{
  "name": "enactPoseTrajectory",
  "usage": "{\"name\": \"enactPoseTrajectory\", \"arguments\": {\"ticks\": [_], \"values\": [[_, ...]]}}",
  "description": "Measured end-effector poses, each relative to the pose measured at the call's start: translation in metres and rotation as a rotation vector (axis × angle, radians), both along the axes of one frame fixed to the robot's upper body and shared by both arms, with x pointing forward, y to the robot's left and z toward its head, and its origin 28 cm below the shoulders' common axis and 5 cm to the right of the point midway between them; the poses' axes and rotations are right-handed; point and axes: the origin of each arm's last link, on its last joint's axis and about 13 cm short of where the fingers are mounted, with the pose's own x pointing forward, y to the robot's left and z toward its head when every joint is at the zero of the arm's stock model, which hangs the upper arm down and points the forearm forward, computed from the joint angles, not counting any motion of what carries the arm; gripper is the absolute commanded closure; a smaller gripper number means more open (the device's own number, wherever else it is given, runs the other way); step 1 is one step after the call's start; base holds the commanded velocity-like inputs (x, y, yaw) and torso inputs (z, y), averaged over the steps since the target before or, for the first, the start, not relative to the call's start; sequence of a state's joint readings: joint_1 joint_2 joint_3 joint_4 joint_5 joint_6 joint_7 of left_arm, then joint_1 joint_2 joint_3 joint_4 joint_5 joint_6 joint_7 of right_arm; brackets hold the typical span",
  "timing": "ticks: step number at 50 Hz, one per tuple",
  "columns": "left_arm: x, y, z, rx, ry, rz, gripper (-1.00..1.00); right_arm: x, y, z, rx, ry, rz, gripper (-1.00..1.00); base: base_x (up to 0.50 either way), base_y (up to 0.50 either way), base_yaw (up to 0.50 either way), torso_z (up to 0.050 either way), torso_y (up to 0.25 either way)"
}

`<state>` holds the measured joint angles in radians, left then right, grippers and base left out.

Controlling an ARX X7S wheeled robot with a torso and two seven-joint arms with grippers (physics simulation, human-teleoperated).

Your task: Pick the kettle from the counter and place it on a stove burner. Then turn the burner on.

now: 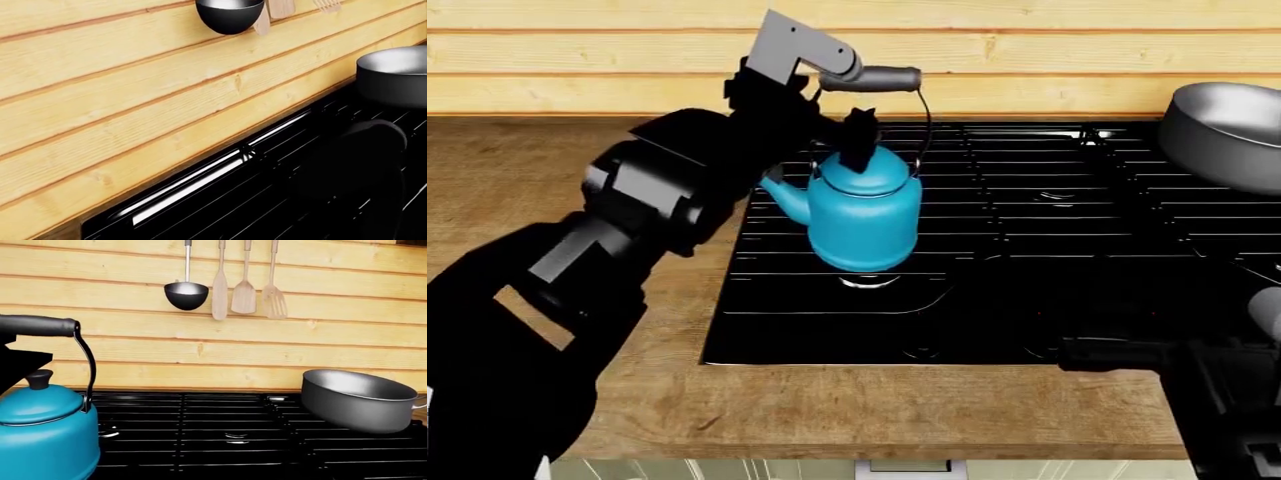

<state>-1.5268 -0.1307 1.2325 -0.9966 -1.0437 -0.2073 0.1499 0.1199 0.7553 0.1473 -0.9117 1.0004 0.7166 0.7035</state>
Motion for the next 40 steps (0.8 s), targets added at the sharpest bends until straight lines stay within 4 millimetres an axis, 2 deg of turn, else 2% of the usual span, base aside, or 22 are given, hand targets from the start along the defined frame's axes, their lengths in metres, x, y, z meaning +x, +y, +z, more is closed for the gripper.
{"name": "enactPoseTrajectory", "arguments": {"ticks": [25, 35, 40], "values": [[-0.025, 0.012, 0.01, -0.013, 0.005, 0.009, -1.0, -0.003, 0.003, 0.007, -0.004, -0.02, 0.019, -1.0, 0.0, 0.0, 0.0, 0.0, 0.0], [-0.048, 0.027, 0.021, -0.068, -0.034, 0.02, -1.0, -0.006, 0.005, 0.011, -0.008, -0.029, 0.023, -1.0, 0.0, 0.0, 0.0, 0.0, 0.0], [-0.067, 0.037, 0.023, -0.095, -0.058, 0.034, -1.0, -0.008, 0.004, 0.014, -0.011, -0.036, 0.02, -1.0, 0.0, 0.0, 0.0, 0.0, 0.0]]}}
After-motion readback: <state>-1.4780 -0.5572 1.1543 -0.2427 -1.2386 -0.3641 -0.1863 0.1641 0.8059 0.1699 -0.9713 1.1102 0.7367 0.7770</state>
